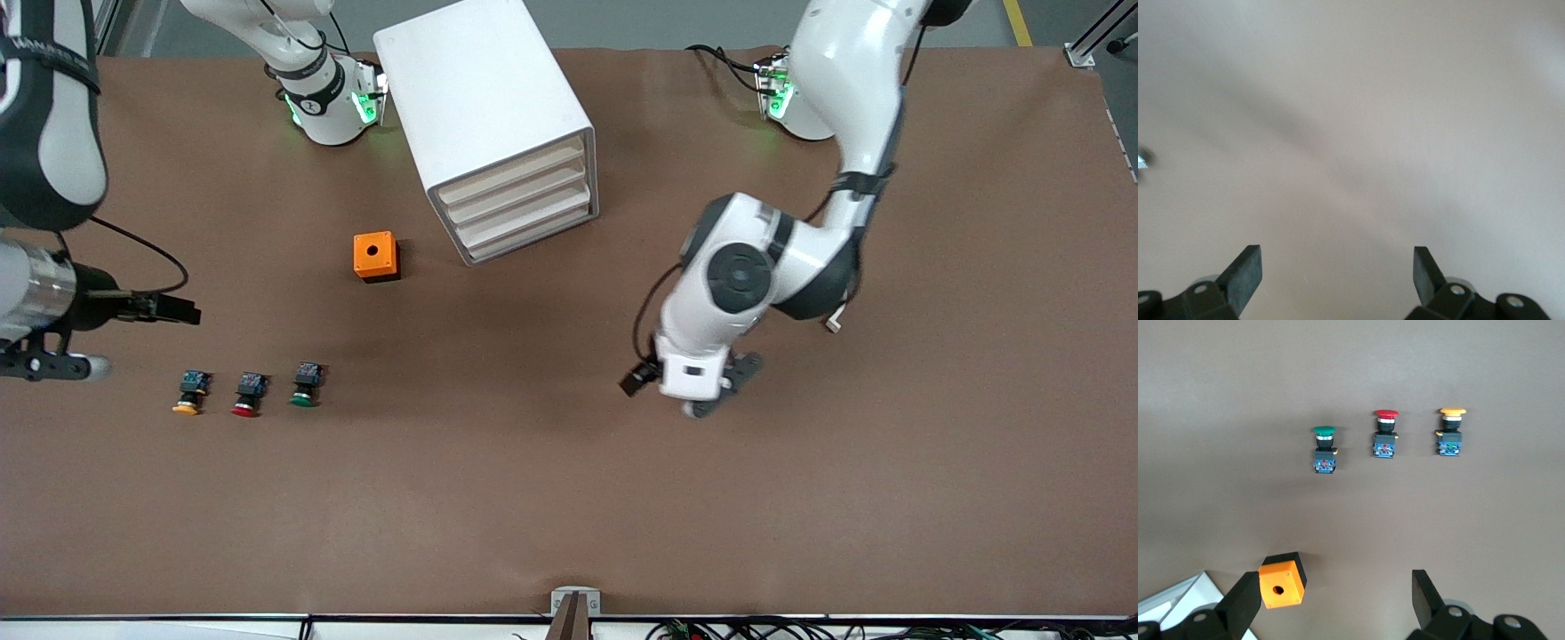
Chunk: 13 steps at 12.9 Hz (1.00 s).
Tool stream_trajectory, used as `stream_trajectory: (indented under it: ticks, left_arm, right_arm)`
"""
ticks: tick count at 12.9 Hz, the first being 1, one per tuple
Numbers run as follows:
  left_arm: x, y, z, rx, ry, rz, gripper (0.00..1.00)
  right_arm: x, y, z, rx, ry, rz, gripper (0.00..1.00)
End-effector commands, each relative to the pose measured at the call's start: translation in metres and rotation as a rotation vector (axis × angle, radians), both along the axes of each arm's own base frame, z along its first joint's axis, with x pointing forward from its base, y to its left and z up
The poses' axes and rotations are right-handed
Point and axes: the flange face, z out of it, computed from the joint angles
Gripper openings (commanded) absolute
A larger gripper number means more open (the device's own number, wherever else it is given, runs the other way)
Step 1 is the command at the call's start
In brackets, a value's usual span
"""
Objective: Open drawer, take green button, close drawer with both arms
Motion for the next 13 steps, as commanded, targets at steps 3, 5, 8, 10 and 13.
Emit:
stream_trajectory:
  ticks: [3, 5, 8, 10, 13]
  left_arm:
    - [0.019, 0.123, 0.076, 0.105, -0.012, -0.068, 1.0]
    - [0.018, 0.16, 0.104, 0.154, -0.012, -0.125, 1.0]
    - [0.005, 0.197, 0.147, 0.16, -0.003, -0.18, 1.0]
    - [-0.005, 0.216, 0.174, 0.163, -0.002, -0.205, 1.0]
    - [-0.022, 0.241, 0.206, 0.175, -0.002, -0.295, 1.0]
  right_arm:
    - [-0.02, -0.003, 0.056, -0.011, -0.055, 0.012, 1.0]
    - [-0.019, -0.008, 0.064, -0.103, -0.062, 0.03, 1.0]
    - [-0.017, -0.011, 0.067, -0.106, -0.069, 0.019, 1.0]
    - [-0.017, -0.005, 0.07, -0.117, -0.069, 0.03, 1.0]
    - [-0.019, 0.003, 0.094, -0.101, -0.089, 0.036, 1.0]
